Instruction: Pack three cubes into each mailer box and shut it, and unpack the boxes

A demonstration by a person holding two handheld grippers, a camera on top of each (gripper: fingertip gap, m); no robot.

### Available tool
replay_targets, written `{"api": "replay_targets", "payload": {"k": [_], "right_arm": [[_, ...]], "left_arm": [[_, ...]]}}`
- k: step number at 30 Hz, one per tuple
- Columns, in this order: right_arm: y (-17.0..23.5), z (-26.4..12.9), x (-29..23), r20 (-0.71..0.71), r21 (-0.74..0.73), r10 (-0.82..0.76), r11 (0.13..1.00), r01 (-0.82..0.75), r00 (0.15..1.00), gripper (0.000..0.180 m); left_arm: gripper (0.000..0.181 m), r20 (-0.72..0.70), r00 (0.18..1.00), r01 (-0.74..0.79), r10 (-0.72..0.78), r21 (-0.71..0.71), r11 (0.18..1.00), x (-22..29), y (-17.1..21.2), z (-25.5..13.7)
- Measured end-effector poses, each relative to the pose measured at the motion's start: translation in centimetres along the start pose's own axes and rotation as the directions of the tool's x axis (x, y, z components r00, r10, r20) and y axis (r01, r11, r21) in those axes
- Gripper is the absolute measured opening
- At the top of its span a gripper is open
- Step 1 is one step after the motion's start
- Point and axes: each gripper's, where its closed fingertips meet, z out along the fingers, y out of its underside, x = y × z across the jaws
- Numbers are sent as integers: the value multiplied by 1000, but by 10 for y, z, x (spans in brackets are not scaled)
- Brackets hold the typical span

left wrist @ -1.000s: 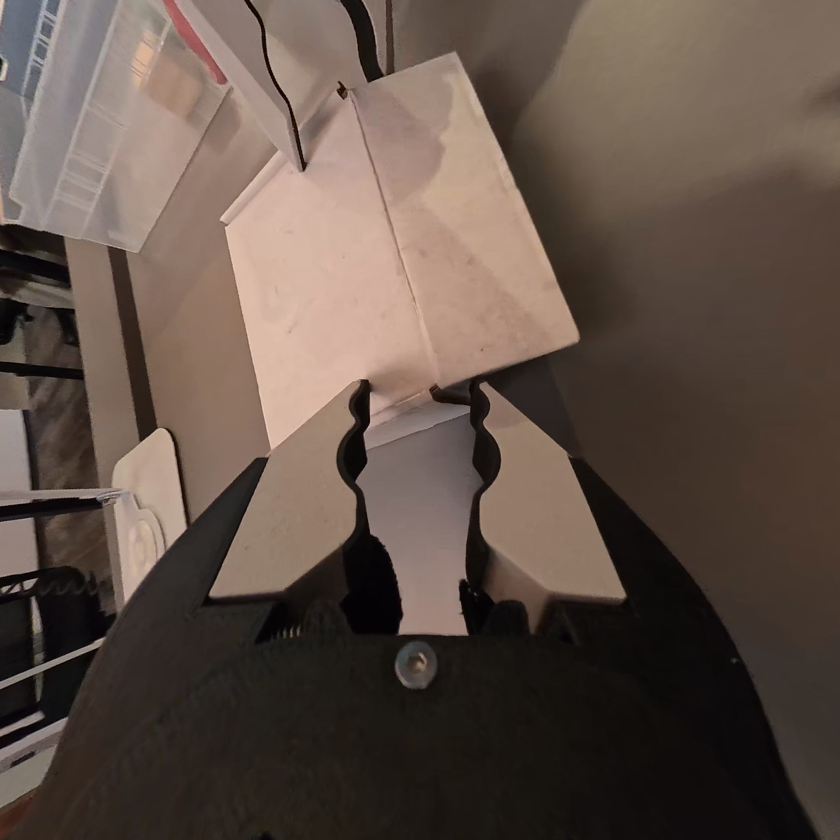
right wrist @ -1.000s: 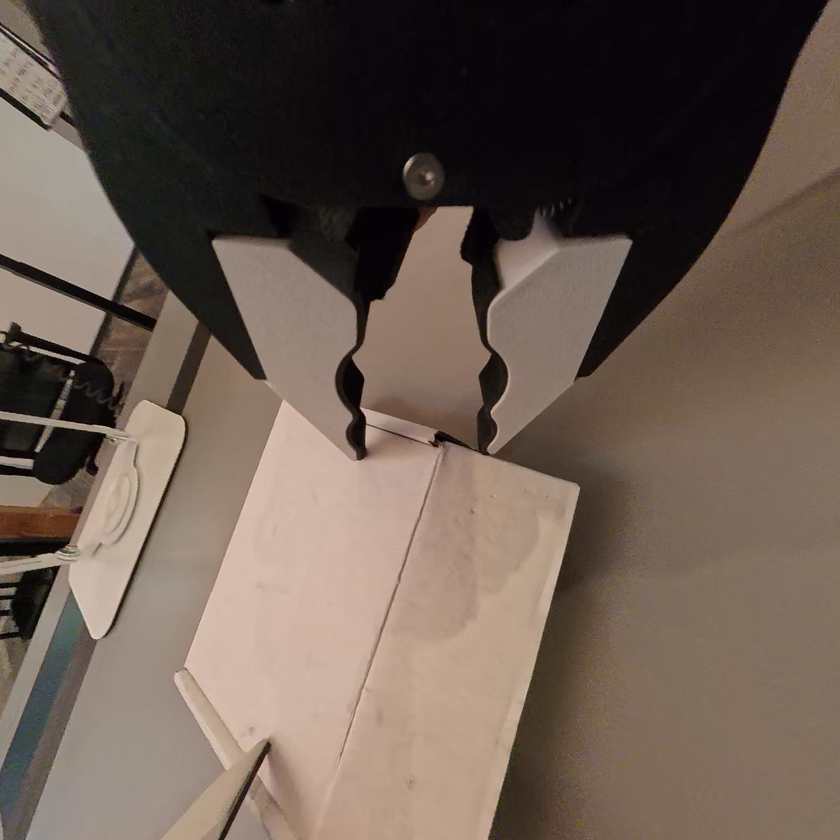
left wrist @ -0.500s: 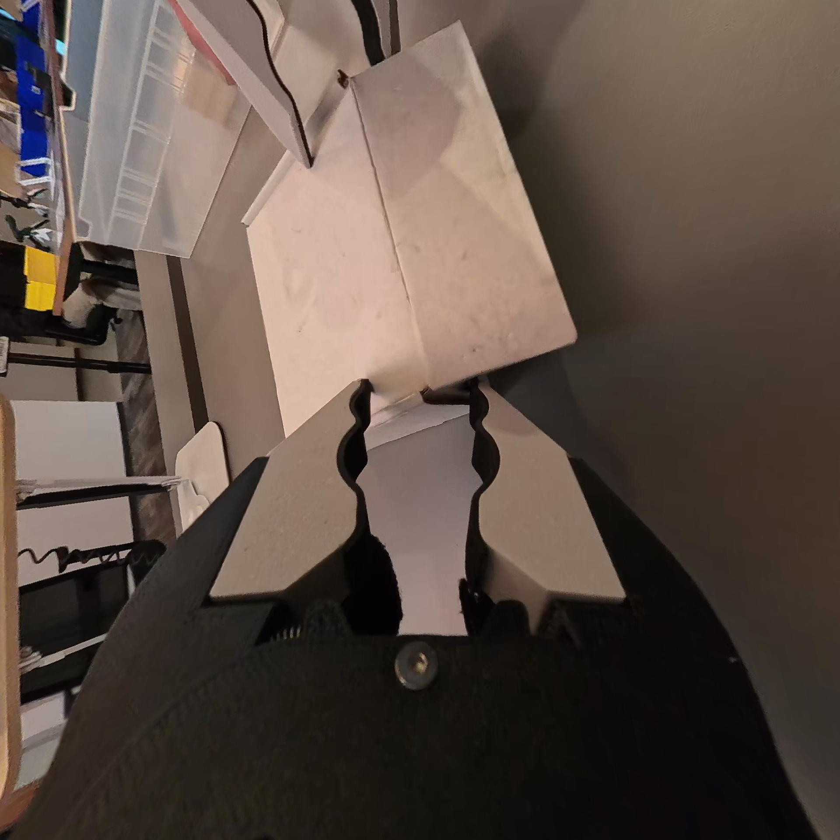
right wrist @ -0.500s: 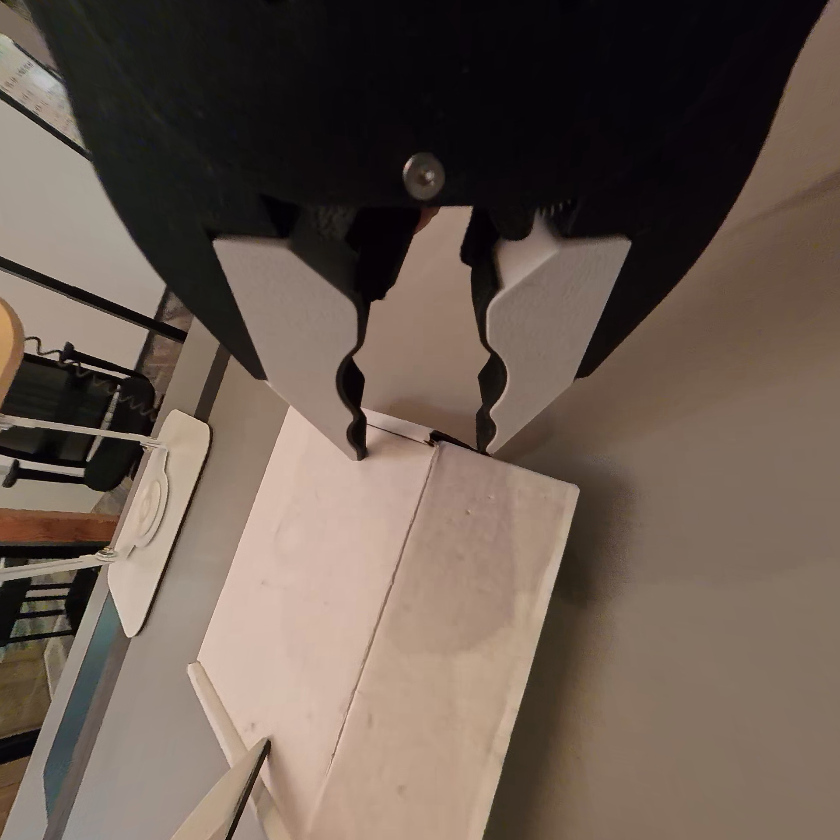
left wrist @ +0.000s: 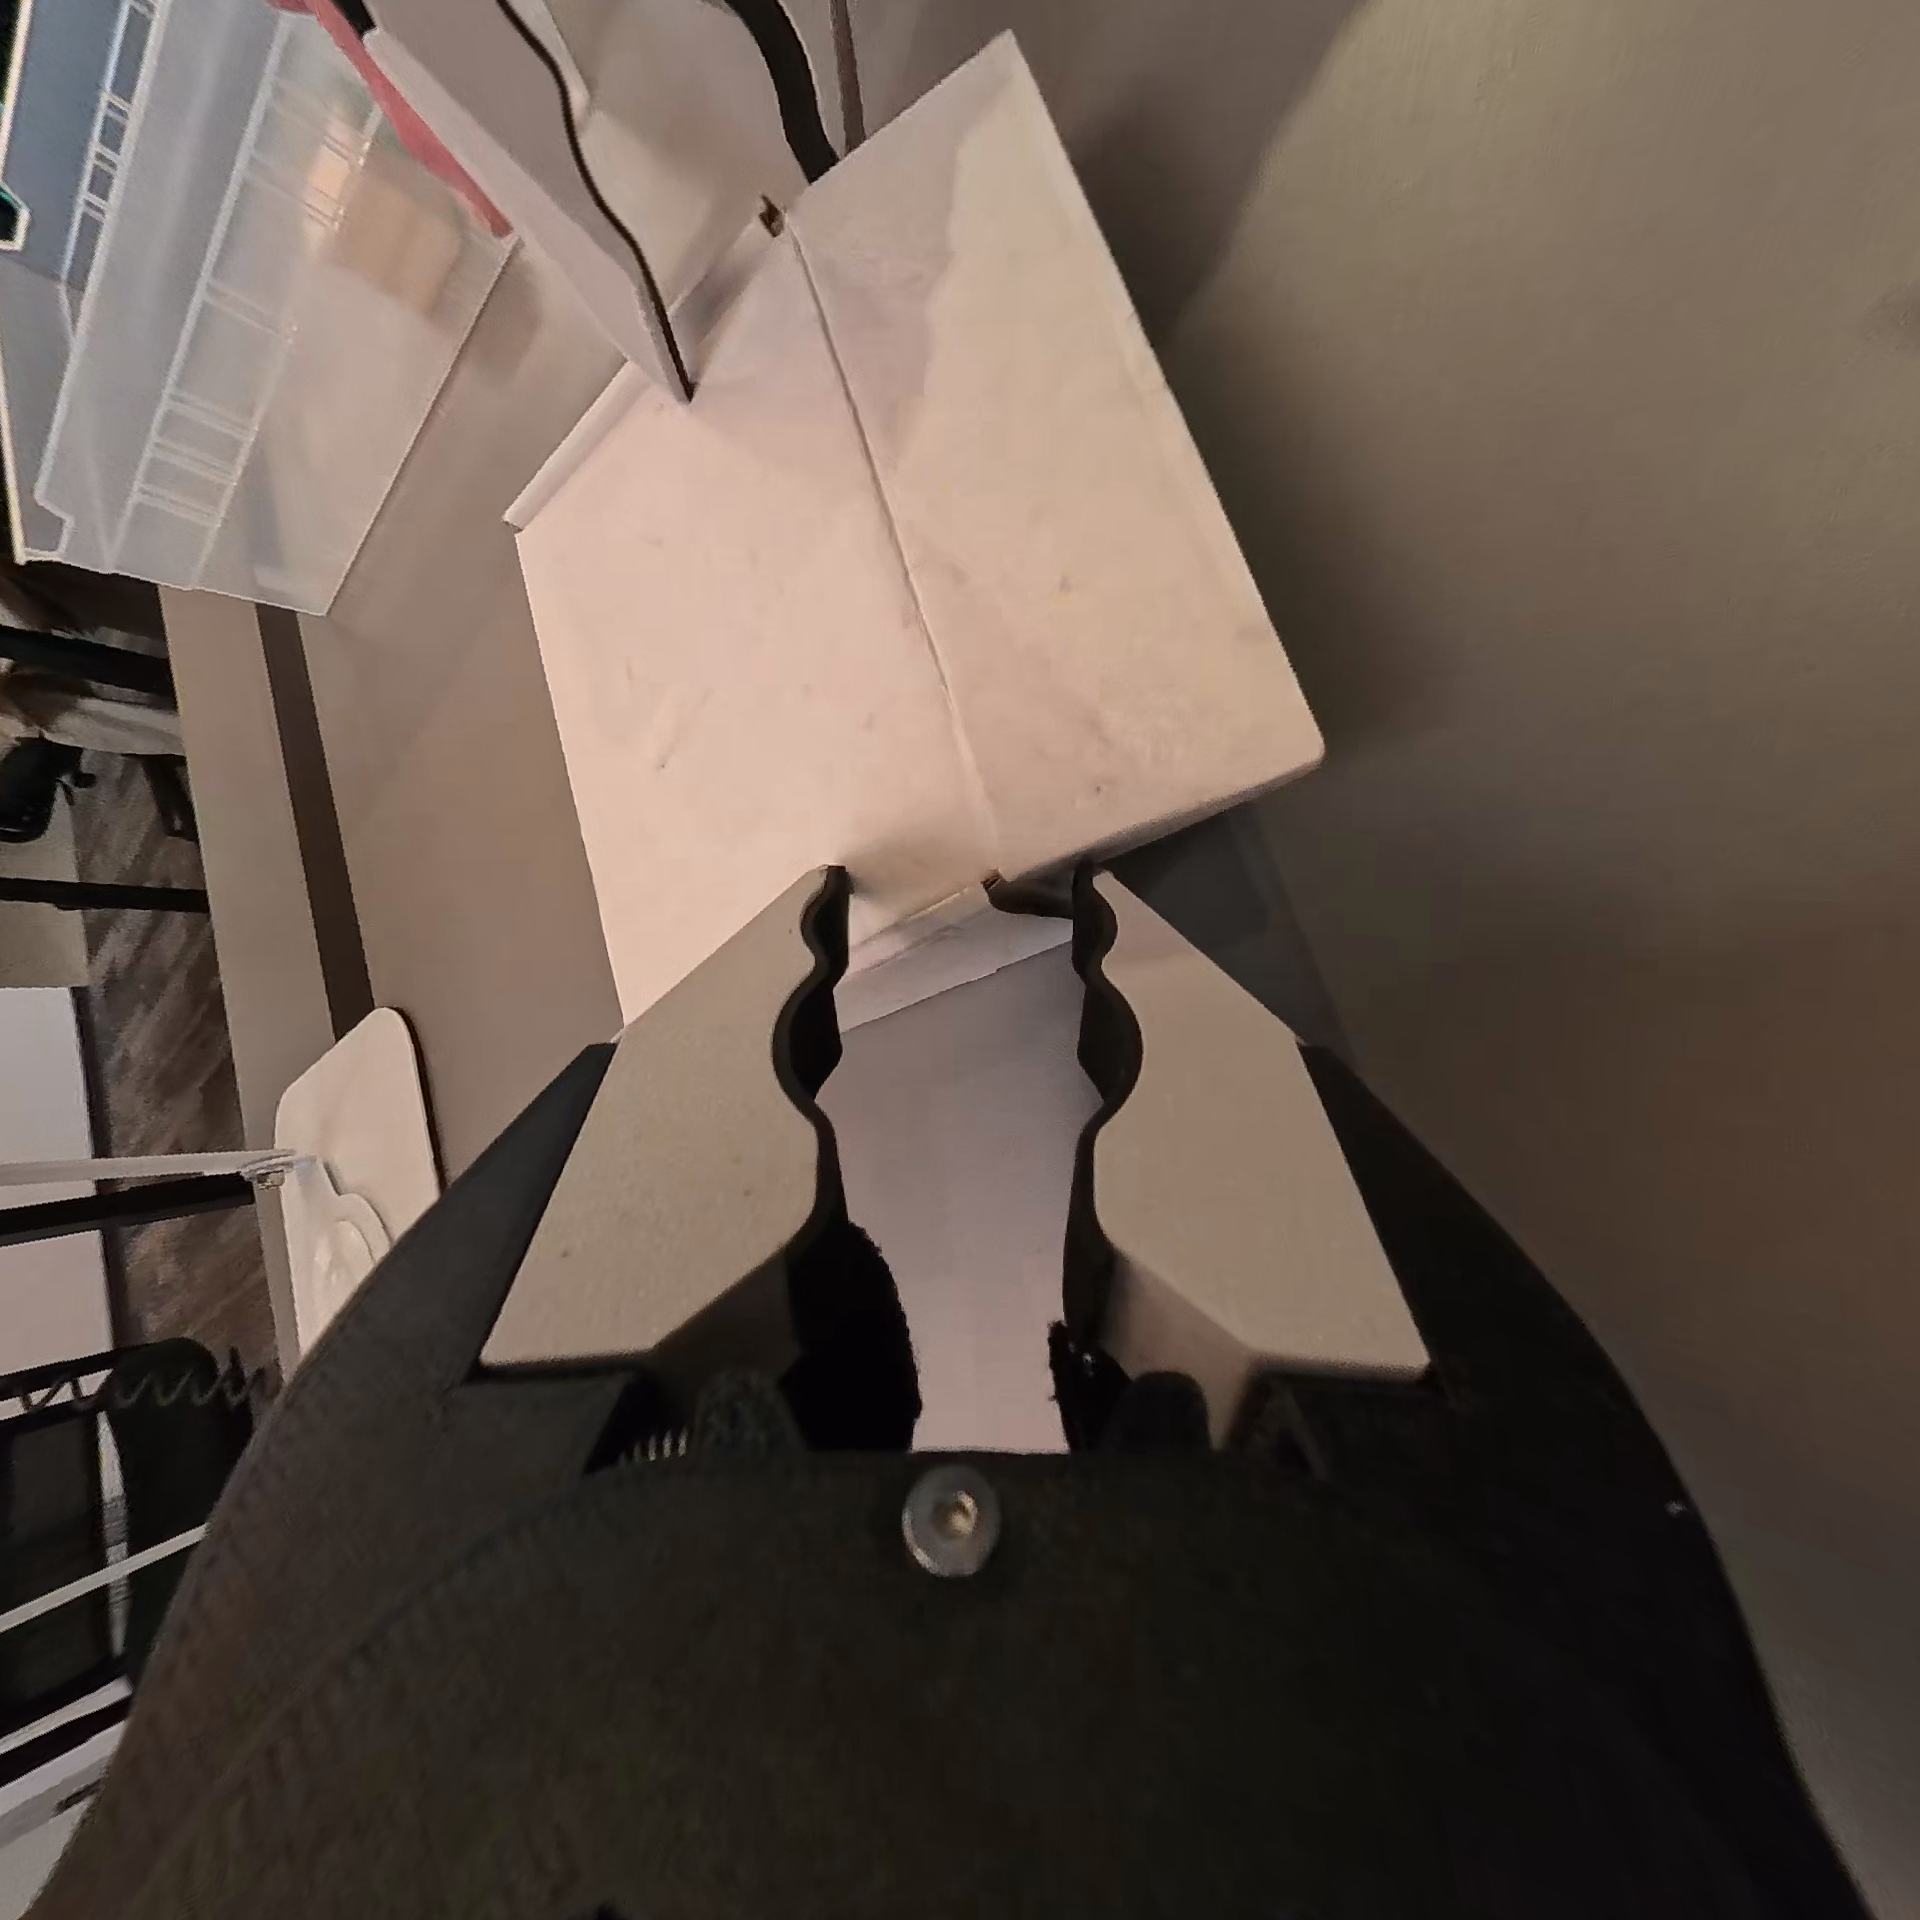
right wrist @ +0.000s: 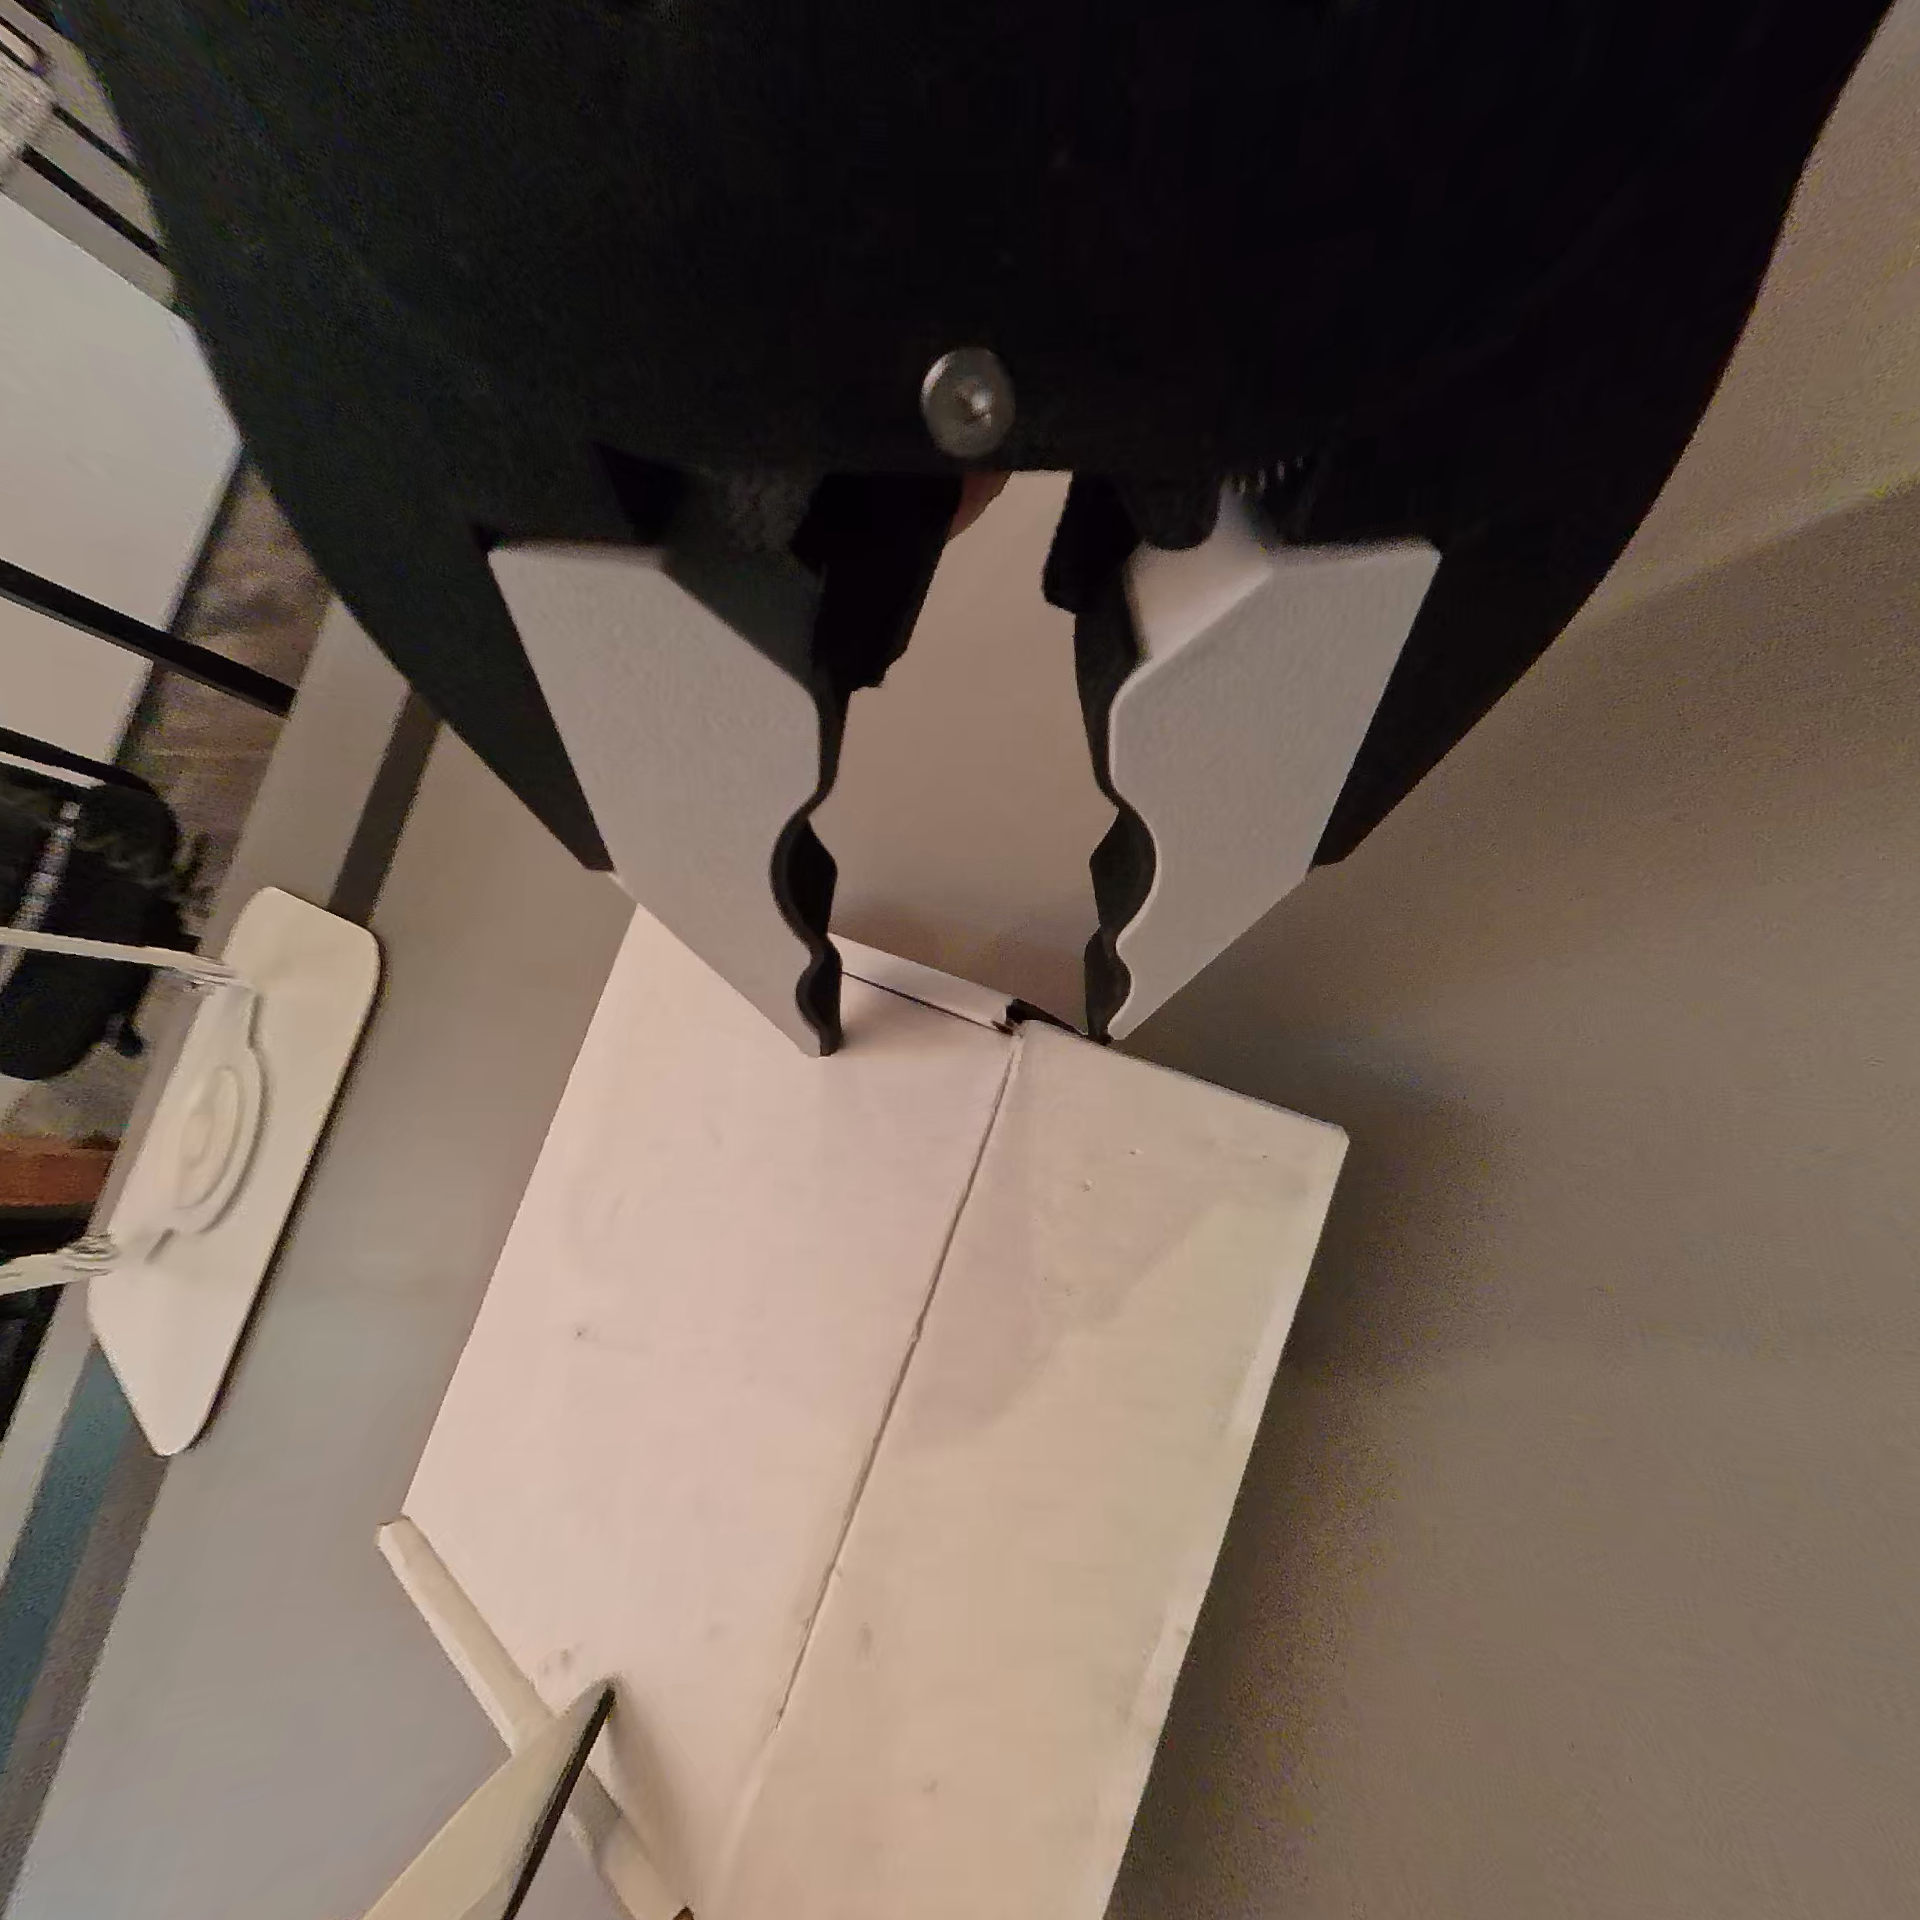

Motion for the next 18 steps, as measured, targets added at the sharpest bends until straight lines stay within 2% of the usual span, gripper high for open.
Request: {"api": "replay_targets", "payload": {"k": [10,18], "right_arm": [[-6,-8,-6,268,78,161,979,-188,950,58],[-10,-11,-5,331,61,274,949,-311,903,60]], "left_arm": [[42,3,1000,6,-6,4,1000,0,0,0],[42,8,1000,0,0,10,1000,0,0,1]]}}
